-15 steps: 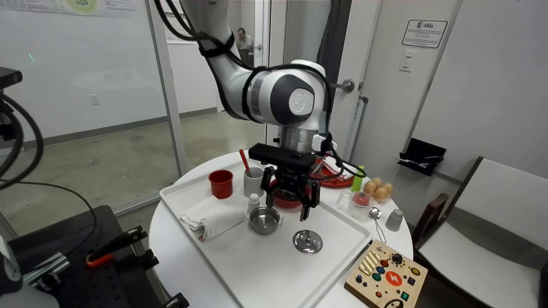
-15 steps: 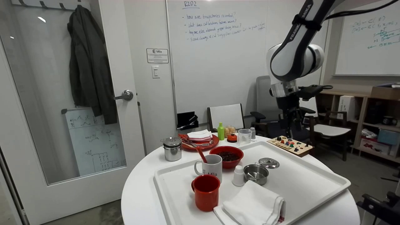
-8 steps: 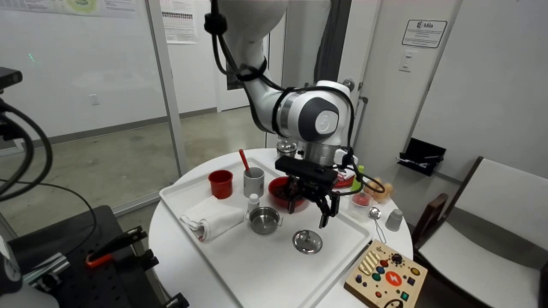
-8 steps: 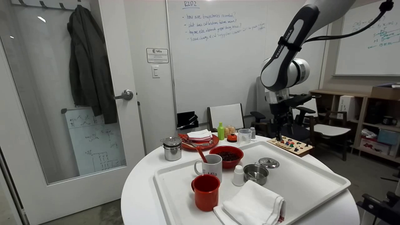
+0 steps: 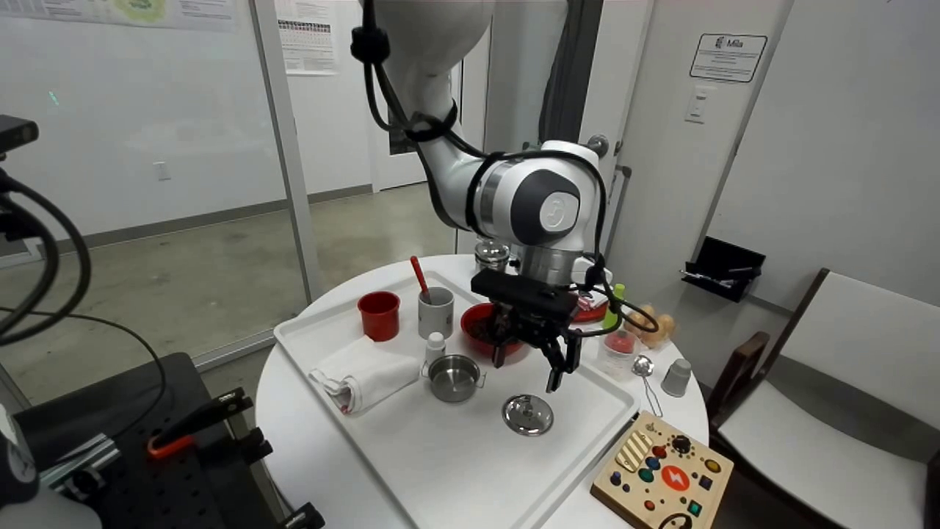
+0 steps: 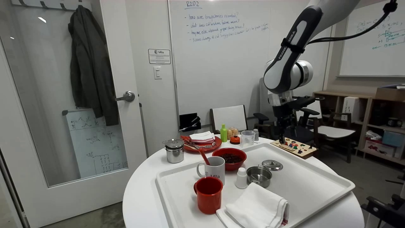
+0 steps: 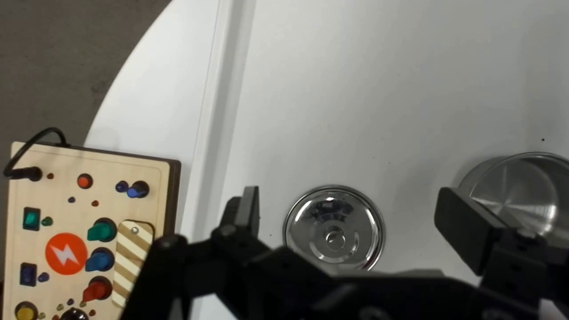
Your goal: Cover the silver pot with the silver lid
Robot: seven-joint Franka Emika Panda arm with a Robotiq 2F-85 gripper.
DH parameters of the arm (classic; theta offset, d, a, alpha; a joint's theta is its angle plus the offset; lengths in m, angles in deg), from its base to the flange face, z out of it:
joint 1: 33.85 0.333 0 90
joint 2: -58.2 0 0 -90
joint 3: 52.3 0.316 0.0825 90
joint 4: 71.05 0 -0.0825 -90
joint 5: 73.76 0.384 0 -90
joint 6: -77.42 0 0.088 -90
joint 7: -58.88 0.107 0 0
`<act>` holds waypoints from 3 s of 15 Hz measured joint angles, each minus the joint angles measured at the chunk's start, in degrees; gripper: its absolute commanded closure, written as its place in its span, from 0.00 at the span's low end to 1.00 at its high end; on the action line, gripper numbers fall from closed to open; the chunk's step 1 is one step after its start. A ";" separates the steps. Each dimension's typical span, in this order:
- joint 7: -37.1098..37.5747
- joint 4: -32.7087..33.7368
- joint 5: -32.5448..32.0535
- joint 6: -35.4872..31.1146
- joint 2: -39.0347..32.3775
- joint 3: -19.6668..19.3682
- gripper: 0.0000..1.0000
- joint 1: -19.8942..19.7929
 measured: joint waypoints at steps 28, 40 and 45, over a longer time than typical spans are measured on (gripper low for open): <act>-0.47 23.85 2.53 -3.37 -23.62 3.38 0.00 -2.76; -0.37 23.92 3.75 0.63 -23.61 3.64 0.06 -2.46; -0.22 24.17 4.10 2.03 -23.61 3.63 0.56 -2.47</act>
